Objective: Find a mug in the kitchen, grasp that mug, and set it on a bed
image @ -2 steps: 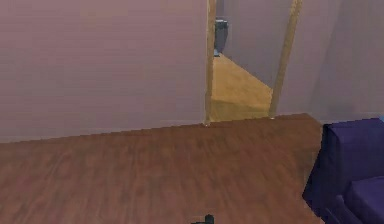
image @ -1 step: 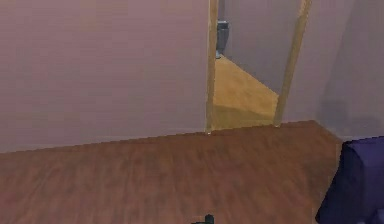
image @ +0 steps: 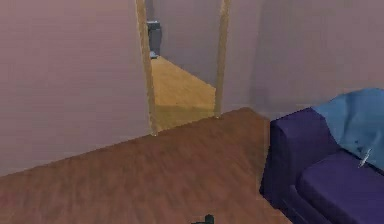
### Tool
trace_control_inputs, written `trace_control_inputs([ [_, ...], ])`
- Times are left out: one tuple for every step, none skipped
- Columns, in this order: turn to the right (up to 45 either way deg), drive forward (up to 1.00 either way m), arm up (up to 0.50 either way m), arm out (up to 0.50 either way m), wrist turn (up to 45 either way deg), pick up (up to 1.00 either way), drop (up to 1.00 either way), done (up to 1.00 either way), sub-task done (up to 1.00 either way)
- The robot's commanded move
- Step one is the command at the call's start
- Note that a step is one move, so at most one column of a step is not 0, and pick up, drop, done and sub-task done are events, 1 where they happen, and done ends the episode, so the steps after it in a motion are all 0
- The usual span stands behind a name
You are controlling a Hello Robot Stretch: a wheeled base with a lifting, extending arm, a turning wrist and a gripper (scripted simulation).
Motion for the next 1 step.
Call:
trace_control_inputs([
  [0.0,1.0,0.0,0.0,0.0,0.0,0.0,0.0,0.0],
])
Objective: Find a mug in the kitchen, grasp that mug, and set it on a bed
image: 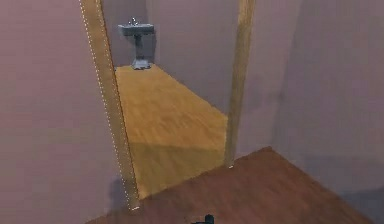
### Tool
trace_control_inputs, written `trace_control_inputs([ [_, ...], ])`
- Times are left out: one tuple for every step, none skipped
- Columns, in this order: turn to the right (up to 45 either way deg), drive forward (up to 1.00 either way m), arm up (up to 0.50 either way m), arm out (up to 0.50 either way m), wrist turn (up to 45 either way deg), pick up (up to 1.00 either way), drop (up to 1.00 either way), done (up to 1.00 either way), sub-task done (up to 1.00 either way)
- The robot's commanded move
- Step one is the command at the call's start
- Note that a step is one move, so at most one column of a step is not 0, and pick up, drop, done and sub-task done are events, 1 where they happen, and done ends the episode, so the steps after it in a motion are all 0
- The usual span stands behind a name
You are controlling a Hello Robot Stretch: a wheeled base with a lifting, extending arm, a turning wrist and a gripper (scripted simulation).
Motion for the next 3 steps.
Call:
trace_control_inputs([
  [3.0,0.0,0.0,0.0,0.0,0.0,0.0,0.0,0.0],
  [0.0,1.0,0.0,0.0,0.0,0.0,0.0,0.0,0.0],
  [0.0,0.05,0.0,0.0,0.0,0.0,0.0,0.0,0.0],
])
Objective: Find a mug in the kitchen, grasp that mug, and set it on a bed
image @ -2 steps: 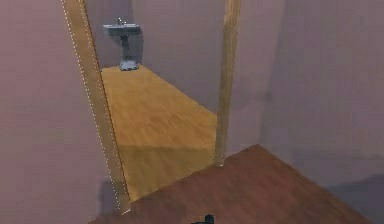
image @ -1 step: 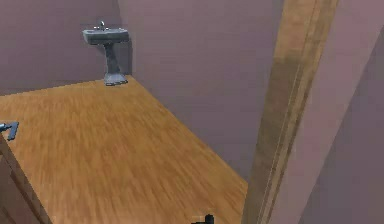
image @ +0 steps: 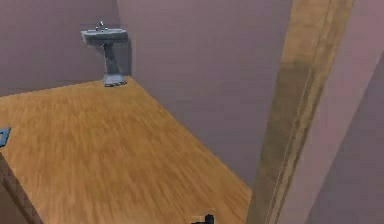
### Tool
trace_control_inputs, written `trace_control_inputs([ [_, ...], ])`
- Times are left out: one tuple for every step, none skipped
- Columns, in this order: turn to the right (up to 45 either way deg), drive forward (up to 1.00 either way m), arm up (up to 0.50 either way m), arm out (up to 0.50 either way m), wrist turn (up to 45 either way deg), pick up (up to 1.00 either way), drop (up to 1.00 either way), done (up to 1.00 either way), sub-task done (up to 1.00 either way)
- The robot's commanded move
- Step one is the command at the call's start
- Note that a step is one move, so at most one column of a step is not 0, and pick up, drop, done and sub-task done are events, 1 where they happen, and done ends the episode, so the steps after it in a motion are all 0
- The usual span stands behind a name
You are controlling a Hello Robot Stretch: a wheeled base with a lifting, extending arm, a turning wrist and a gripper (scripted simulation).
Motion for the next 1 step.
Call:
trace_control_inputs([
  [-24.0,0.0,0.0,0.0,0.0,0.0,0.0,0.0,0.0],
])
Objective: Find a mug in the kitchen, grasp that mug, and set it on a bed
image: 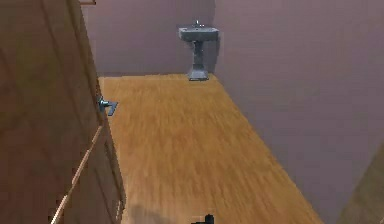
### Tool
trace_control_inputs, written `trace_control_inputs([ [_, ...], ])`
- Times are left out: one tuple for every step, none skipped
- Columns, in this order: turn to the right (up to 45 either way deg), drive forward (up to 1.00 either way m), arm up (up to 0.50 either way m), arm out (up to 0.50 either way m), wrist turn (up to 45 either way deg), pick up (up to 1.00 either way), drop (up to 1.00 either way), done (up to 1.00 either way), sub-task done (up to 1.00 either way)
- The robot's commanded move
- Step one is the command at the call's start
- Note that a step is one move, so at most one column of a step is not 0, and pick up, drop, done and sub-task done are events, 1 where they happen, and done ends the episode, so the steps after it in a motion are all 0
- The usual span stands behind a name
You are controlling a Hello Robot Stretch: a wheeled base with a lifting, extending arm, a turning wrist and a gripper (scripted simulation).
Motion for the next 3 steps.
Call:
trace_control_inputs([
  [0.0,0.85,0.0,0.0,0.0,0.0,0.0,0.0,0.0],
  [12.0,0.0,0.0,0.0,0.0,0.0,0.0,0.0,0.0],
  [0.0,0.55,0.0,0.0,0.0,0.0,0.0,0.0,0.0],
])
